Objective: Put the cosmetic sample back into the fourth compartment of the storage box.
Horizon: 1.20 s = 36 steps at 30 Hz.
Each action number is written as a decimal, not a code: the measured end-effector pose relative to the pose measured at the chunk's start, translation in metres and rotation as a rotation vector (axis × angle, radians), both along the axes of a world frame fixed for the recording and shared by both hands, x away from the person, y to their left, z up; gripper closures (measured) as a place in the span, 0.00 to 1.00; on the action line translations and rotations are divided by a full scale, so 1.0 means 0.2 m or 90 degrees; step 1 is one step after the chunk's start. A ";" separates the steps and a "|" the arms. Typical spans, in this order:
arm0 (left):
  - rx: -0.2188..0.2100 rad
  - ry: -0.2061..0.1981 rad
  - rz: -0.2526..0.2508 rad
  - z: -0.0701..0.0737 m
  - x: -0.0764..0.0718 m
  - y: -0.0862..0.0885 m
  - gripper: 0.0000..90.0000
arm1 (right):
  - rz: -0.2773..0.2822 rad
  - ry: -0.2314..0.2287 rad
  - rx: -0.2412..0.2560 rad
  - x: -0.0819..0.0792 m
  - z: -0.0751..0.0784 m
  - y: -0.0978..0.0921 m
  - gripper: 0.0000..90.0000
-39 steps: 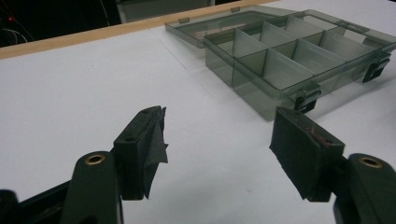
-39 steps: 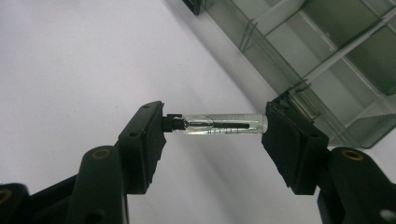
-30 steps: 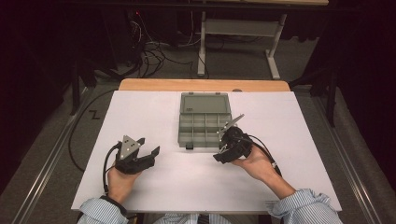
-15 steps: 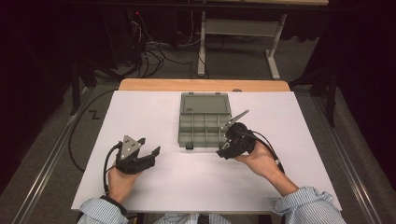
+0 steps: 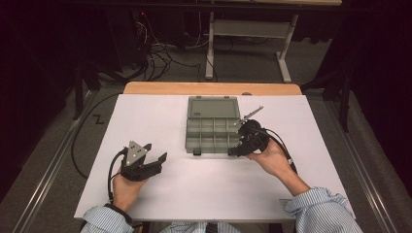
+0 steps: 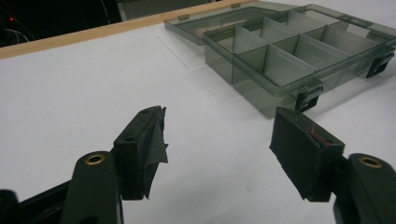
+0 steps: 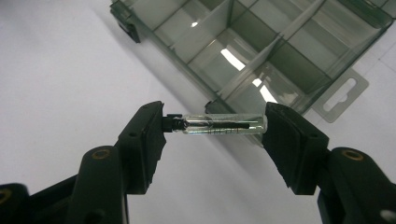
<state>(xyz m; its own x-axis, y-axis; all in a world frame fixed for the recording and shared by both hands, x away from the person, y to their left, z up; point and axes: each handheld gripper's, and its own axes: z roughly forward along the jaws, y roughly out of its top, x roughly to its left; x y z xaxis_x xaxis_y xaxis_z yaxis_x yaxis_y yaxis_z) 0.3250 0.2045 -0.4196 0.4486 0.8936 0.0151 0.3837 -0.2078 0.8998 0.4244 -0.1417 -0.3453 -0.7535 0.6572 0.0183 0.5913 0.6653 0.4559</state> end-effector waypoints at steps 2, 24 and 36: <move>0.001 0.000 0.000 0.00 0.00 0.00 0.38 | -0.007 0.000 0.004 0.02 0.00 -0.01 0.46; 0.002 -0.001 -0.001 0.00 0.00 0.00 0.38 | -0.050 -0.004 0.009 0.13 0.01 -0.03 0.46; 0.001 -0.002 -0.001 0.00 0.00 0.00 0.38 | -0.062 -0.005 0.014 0.22 0.03 -0.05 0.46</move>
